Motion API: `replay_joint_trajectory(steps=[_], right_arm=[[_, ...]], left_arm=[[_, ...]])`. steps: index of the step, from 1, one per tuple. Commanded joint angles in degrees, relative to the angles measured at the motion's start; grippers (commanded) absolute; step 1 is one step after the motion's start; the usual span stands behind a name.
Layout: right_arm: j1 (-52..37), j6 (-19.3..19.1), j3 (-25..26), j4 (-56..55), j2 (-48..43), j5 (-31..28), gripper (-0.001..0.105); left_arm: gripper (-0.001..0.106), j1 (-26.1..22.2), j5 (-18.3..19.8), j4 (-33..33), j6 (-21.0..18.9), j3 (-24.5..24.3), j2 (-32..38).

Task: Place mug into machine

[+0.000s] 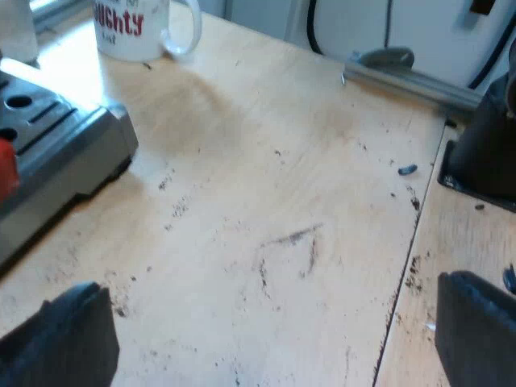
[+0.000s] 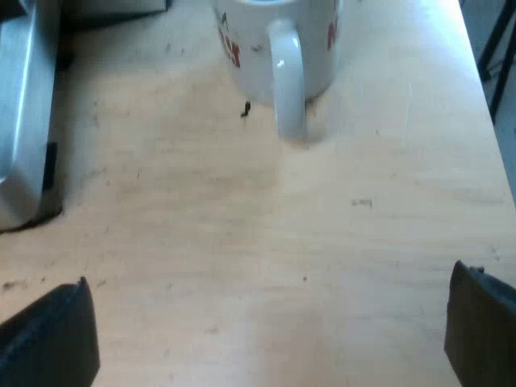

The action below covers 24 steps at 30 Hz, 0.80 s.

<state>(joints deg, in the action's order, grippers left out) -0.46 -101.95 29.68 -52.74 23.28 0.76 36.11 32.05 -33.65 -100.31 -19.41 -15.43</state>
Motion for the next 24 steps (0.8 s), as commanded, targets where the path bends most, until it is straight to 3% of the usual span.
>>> replay_joint_trajectory(steps=[1,3,5,11,17,24], right_arm=[[0.0,-0.5,-1.6,4.5,-0.1,0.5,0.088],[0.0,-0.5,-3.1,7.8,-0.1,0.5,0.088],[0.0,-1.1,-13.9,29.8,-0.1,0.5,0.088],[0.0,-1.1,-24.3,48.8,3.0,-0.4,0.088],[0.0,-1.1,-27.3,60.4,10.7,-0.8,0.088],[0.0,-1.1,-26.9,78.6,28.6,-0.8,0.086]], left_arm=[[0.082,0.3,0.3,1.4,0.1,-0.1,0.0],[0.082,0.3,0.3,1.4,0.1,-0.1,0.0],[0.082,0.3,0.3,1.2,-0.1,-0.1,0.0],[0.082,0.3,0.3,1.0,-0.1,-0.1,0.0],[0.082,0.3,0.3,1.0,-0.1,0.3,0.0],[0.082,0.3,0.3,1.0,-0.1,0.3,0.0]])
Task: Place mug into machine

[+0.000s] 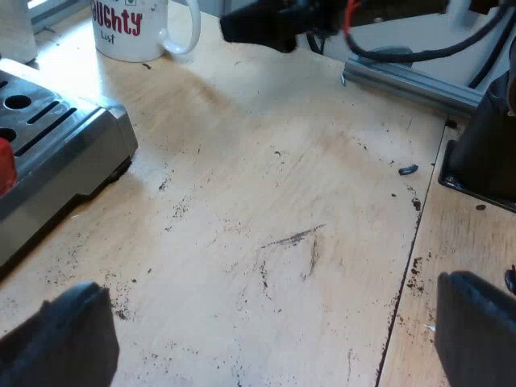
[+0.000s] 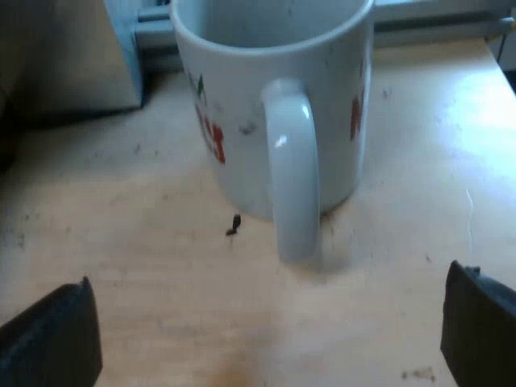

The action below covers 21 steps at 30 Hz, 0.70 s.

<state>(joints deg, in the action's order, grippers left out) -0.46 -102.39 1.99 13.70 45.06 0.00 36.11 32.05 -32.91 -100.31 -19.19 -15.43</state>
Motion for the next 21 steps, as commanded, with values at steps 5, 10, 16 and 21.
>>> replay_joint_trajectory(steps=[5,10,16,21], right_arm=[[0.0,-0.7,3.2,21.0,20.2,0.0,0.086],[0.0,-0.7,5.8,23.9,29.4,0.0,0.086],[0.0,-0.7,7.8,29.8,35.8,-3.5,0.086],[0.0,-0.7,9.8,31.2,38.4,-4.5,0.086]], left_arm=[[0.082,0.3,0.3,0.3,-0.1,0.0,0.0],[0.082,0.3,0.3,0.3,-0.1,0.0,0.0],[0.082,0.3,-0.2,0.6,-0.1,0.0,0.0],[0.082,0.3,-0.2,0.6,-0.1,0.0,0.0]])
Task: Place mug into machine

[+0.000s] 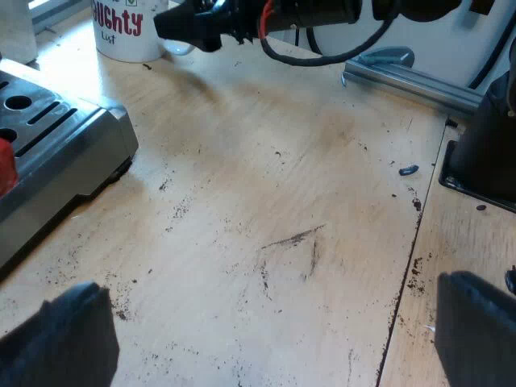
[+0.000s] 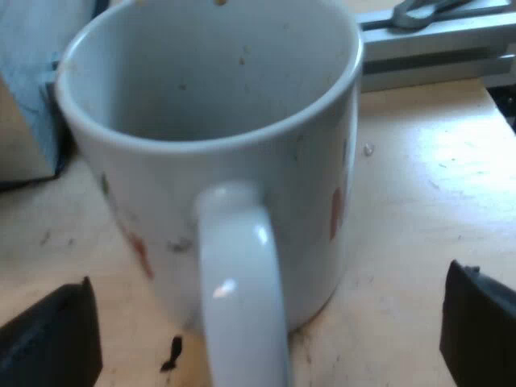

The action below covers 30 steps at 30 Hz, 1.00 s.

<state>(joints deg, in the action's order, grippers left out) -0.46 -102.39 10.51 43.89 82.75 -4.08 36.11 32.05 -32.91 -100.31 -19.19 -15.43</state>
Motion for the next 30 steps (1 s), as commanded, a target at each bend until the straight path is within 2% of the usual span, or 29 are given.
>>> replay_joint_trajectory(steps=[1,4,6,7,8,9,11,12,14,18,21,23,24,26,28,30], right_arm=[[0.0,-0.7,2.0,0.8,1.4,-0.4,0.086],[0.0,-0.7,3.2,0.7,2.6,-0.4,0.086],[0.0,-0.7,3.8,-0.1,2.8,-0.4,0.081],[0.0,-0.7,4.1,-0.9,2.8,-0.4,0.075],[0.0,-0.7,4.3,-1.5,2.8,-0.4,0.063],[0.0,-0.7,4.3,-1.6,2.8,-0.4,0.059],[0.0,-0.7,4.3,-1.7,2.8,-0.4,0.032],[0.0,-0.7,4.3,-1.7,2.8,-0.4,0.025],[0.0,-0.7,4.3,-1.8,2.8,-0.3,0.003],[0.1,-0.7,4.2,-3.6,1.7,0.3,0.000],[0.1,-0.8,4.1,-7.4,-0.6,0.3,0.000],[0.1,-2.2,4.1,-12.3,-4.5,0.3,0.000],[0.1,-3.2,4.1,-13.6,-6.2,0.3,0.000],[0.1,-4.7,4.1,-19.8,-11.5,0.5,0.000],[0.1,-6.2,4.1,-24.7,-16.6,0.4,0.000],[0.1,-7.3,4.1,-30.7,-21.8,0.4,0.000]], left_arm=[[0.082,0.3,-0.2,0.6,-0.1,0.0,0.0],[0.082,0.3,-0.2,0.6,-0.1,0.0,0.0],[0.082,0.3,-0.2,0.6,-0.1,0.0,0.0],[0.082,0.3,-0.2,0.6,-0.1,0.0,0.0],[0.082,0.3,-0.2,0.6,-0.1,0.0,0.0],[0.082,0.3,-0.2,0.6,-0.1,0.0,0.0],[0.082,0.3,-0.2,0.6,-0.1,0.0,0.0],[0.082,0.3,-0.2,0.8,-0.1,0.0,0.0],[0.082,0.3,-0.2,1.1,-0.1,0.0,0.0],[0.082,0.3,-0.2,1.1,-0.1,0.0,0.0],[0.082,0.2,-1.9,1.1,0.0,0.0,0.0],[0.082,0.2,-7.9,1.0,0.0,0.0,0.0],[0.082,0.2,-9.2,0.9,0.0,0.0,0.0],[0.082,0.2,-17.3,0.1,0.0,0.0,0.0],[0.082,0.2,-22.2,0.2,0.0,0.3,0.0],[0.082,0.2,-24.0,0.3,0.0,0.8,-0.1]])
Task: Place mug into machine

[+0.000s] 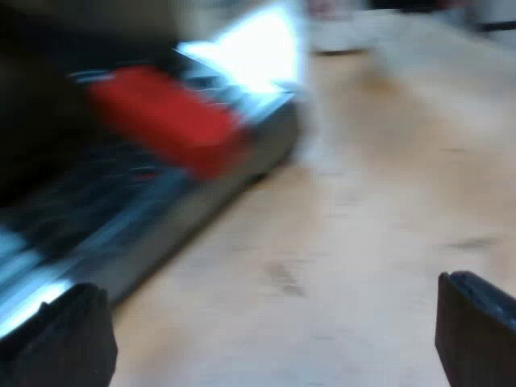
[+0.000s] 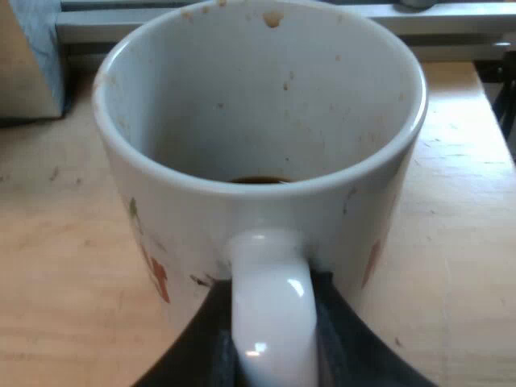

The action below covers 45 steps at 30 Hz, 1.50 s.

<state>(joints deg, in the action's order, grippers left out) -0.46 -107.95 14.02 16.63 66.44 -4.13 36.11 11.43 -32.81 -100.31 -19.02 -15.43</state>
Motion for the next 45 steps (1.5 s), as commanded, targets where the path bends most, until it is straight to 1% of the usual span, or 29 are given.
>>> replay_joint_trajectory(steps=[1,4,5,6,8,9,11,12,13,14,15,16,17,19,22,23,26,27,29,32,33,34,35,37,40,41,42,45], right_arm=[[0.1,-1.8,0.5,-7.4,-9.5,0.5,0.000],[0.1,-2.2,0.5,-15.3,-18.2,1.7,0.000],[0.1,-3.1,0.5,-18.5,-22.6,3.7,0.000],[0.1,-3.4,0.5,-20.7,-24.5,5.1,0.000],[0.1,-3.4,1.6,-28.1,-31.2,9.5,0.000],[0.1,-3.4,2.0,-29.5,-32.9,10.1,0.000],[0.1,-3.4,3.7,-37.9,-38.4,10.5,0.000],[0.1,-3.4,4.0,-38.6,-39.2,10.5,0.000],[0.1,-3.4,4.4,-39.9,-40.0,10.5,0.000],[0.1,-3.4,5.5,-44.2,-42.2,10.7,0.000],[0.1,-3.4,6.3,-45.8,-43.6,11.3,0.000],[0.3,-3.4,8.0,-50.8,-46.2,13.9,0.000],[1.0,-3.4,8.9,-53.6,-47.5,16.1,0.000],[3.3,-3.4,10.2,-57.1,-49.0,19.0,0.000],[8.4,-4.4,11.5,-61.8,-50.1,20.2,0.000],[8.8,-4.4,11.5,-62.1,-50.2,20.2,0.000],[15.2,-4.4,11.6,-63.1,-50.3,20.2,0.000],[19.9,-4.1,11.6,-62.7,-50.3,18.8,0.000],[23.2,-3.7,11.6,-62.0,-50.3,16.4,0.000],[30.6,-1.1,11.5,-59.5,-49.7,9.8,0.000],[31.9,-0.6,11.4,-58.3,-49.5,8.8,0.000],[34.5,0.4,11.4,-56.4,-48.9,7.3,0.000],[36.9,1.5,11.3,-54.3,-48.0,5.4,0.000],[39.2,2.5,11.4,-52.1,-46.7,3.0,0.000],[43.0,3.5,11.4,-48.5,-44.0,-1.3,0.000],[45.6,4.5,11.4,-44.6,-41.1,-5.8,0.000],[47.1,5.4,11.4,-42.1,-39.0,-7.5,0.000],[49.5,6.7,11.4,-36.5,-33.5,-9.0,0.000]], left_arm=[[0.082,0.2,-3.4,0.5,0.0,1.2,-0.1],[0.082,0.2,-3.3,2.9,0.0,2.7,-0.1],[0.082,0.2,-3.6,4.4,0.0,3.4,-0.1],[0.082,0.2,-3.6,4.8,0.0,3.7,-0.1],[0.082,0.2,-3.8,6.7,0.0,4.6,-0.1],[0.082,0.2,-4.2,7.3,0.0,4.8,-0.1],[0.082,0.2,-5.5,7.5,0.0,4.9,-0.1],[0.082,0.2,-5.7,7.5,0.0,4.9,-0.1],[0.082,0.2,-7.3,7.5,0.0,4.9,-0.1],[0.082,0.2,-9.9,7.5,0.0,4.9,-0.1],[0.082,0.2,-12.2,7.5,-0.1,4.9,-0.2],[0.082,0.2,-14.6,7.5,-0.1,4.9,-0.2],[0.082,0.2,-17.0,7.7,-0.1,4.9,-0.2],[0.082,0.2,-18.9,7.8,-0.1,4.9,-0.2],[0.082,0.2,-19.6,7.8,-0.1,4.9,-0.2],[0.082,0.2,-19.6,7.8,-0.1,4.9,-0.2],[0.082,0.2,-19.6,7.8,-0.1,4.9,-0.2],[0.082,0.2,-19.6,7.8,-0.1,4.9,-0.2],[0.082,0.2,-19.6,7.8,-0.1,5.2,-0.2],[0.082,0.2,-19.6,8.0,-0.1,5.9,-0.2],[0.082,0.2,-19.6,8.0,-0.1,5.9,-0.2],[0.082,0.2,-19.6,10.1,-0.1,7.1,-0.2],[0.082,0.2,-19.6,10.5,-0.1,7.2,-0.2],[0.082,0.2,-19.6,10.7,-0.1,7.2,-0.2],[0.082,0.2,-19.3,10.7,-0.1,7.2,-0.2],[0.082,0.2,-19.3,10.7,-0.1,7.2,-0.2],[0.082,0.2,-19.1,10.7,-0.1,7.2,-0.2],[0.082,0.2,-18.1,10.6,-0.1,7.2,-0.2]])
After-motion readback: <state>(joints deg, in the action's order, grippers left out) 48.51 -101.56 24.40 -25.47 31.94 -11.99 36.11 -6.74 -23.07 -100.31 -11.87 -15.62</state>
